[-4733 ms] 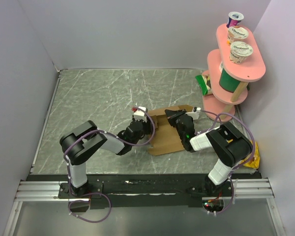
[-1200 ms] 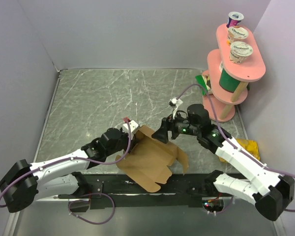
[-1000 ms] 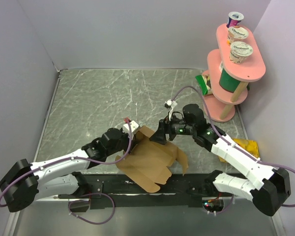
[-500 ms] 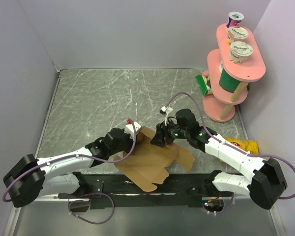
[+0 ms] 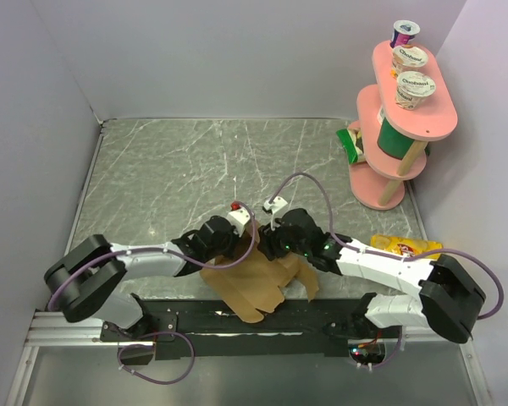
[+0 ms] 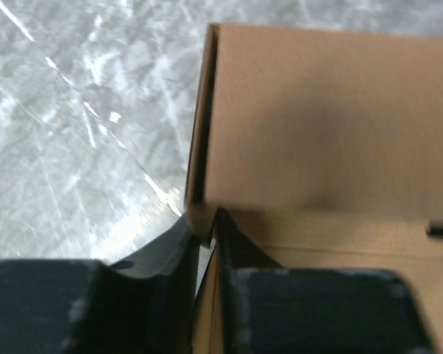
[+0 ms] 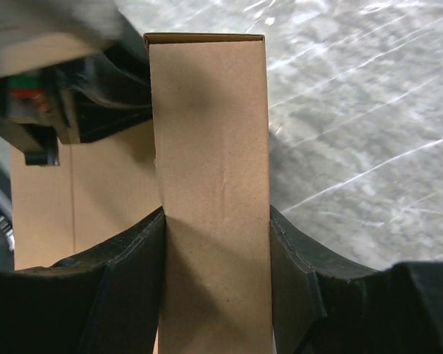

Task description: Fold the paper box

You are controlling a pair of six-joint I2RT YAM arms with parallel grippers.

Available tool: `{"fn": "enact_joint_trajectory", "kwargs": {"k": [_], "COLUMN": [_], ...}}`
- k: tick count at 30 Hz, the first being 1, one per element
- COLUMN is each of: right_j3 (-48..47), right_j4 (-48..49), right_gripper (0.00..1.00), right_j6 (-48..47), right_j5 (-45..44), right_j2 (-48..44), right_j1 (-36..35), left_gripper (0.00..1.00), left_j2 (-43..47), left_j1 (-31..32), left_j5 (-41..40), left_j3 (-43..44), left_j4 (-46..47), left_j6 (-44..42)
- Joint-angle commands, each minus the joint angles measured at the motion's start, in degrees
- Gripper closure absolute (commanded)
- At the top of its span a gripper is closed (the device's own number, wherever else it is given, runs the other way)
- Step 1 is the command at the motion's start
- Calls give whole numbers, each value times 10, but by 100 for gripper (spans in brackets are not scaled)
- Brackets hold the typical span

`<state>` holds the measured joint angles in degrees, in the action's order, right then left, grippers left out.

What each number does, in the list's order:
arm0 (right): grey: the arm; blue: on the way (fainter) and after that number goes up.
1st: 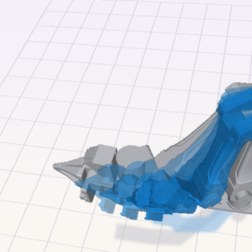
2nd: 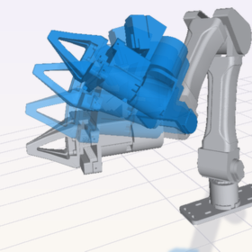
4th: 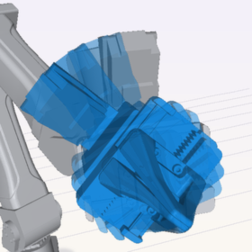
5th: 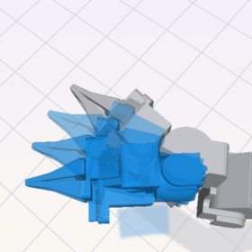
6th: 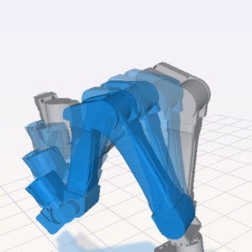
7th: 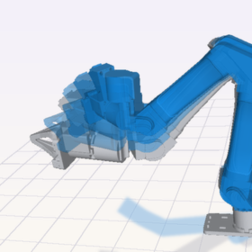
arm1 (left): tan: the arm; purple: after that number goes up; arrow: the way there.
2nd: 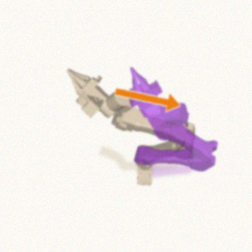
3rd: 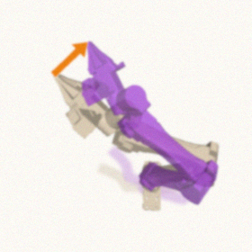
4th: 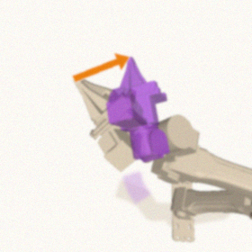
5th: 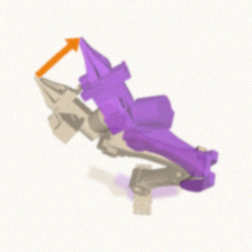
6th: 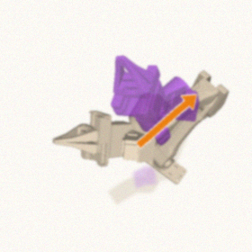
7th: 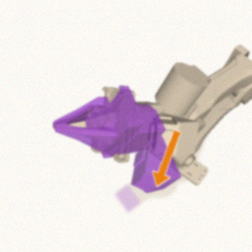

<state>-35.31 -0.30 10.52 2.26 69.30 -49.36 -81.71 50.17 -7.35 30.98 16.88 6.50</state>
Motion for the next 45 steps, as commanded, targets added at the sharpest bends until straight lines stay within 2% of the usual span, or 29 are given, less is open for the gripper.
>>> {"fn": "enact_joint_trajectory", "kwargs": {"k": [1,2,6,11,16,19,25,29,38,45], "right_j3": [5,10,16,23,29,31,32,32,33,31], "right_j4": [73,80,100,103,108,108,113,119,120,104], "right_gripper": [55,55,55,56,56,56,56,56,56,56], "right_j6": [-14,-15,-16,-11,-7,-9,-5,-2,-4,-13], "right_j5": [-128,-139,-190,-221,-232,-227,-211,-201,-197,-210], "right_j2": [22,26,53,73,77,79,83,86,92,100], "right_j1": [-35,-40,-59,-70,-72,-72,-72,-72,-71,-73], "left_gripper": [77,75,57,40,32,32,39,43,45,49], "left_j2": [-37,-43,-64,-58,-7,23,57,32,-44,-49], "left_j1": [-15,-15,-20,-27,-31,-36,-74,-95,-98,-98], "left_j5": [-31,-28,-17,-9,12,21,52,102,162,124], "left_j3": [22,24,29,20,-1,-13,-37,-35,-3,-7], "left_j4": [74,76,85,70,46,36,64,89,146,187], "left_j6": [-15,-18,-18,0,14,25,30,8,-16,-10]}}
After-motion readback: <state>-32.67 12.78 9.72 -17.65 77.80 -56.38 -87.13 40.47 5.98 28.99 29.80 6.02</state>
